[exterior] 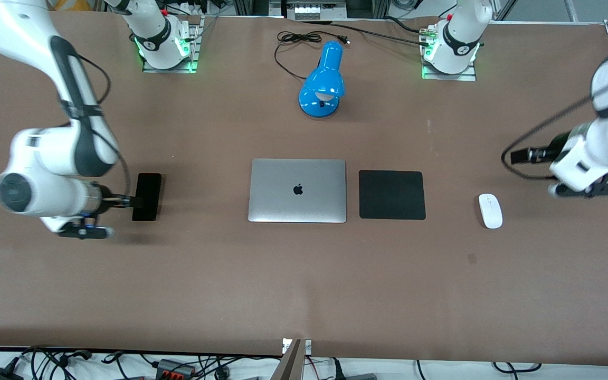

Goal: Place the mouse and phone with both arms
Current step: 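Move the right gripper to the phone while the left gripper nears the mouse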

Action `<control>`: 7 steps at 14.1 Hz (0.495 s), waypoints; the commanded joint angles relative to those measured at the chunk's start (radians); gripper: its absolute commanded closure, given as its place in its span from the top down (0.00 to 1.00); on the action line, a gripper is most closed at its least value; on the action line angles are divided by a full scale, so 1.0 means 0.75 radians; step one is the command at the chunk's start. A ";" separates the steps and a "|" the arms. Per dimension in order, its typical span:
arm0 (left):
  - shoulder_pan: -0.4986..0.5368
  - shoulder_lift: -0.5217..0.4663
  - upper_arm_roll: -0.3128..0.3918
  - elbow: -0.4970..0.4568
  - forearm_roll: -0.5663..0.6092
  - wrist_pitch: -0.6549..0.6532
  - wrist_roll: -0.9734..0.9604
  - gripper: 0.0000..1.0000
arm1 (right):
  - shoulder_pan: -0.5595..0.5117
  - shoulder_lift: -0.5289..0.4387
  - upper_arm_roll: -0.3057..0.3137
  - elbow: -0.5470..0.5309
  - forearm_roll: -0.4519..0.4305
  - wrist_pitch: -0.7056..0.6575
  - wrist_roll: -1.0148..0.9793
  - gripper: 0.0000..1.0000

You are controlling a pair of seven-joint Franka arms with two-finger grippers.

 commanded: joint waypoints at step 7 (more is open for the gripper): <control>0.103 0.153 -0.002 -0.416 0.002 0.873 0.161 1.00 | -0.009 -0.064 -0.009 -0.333 0.001 0.295 0.031 1.00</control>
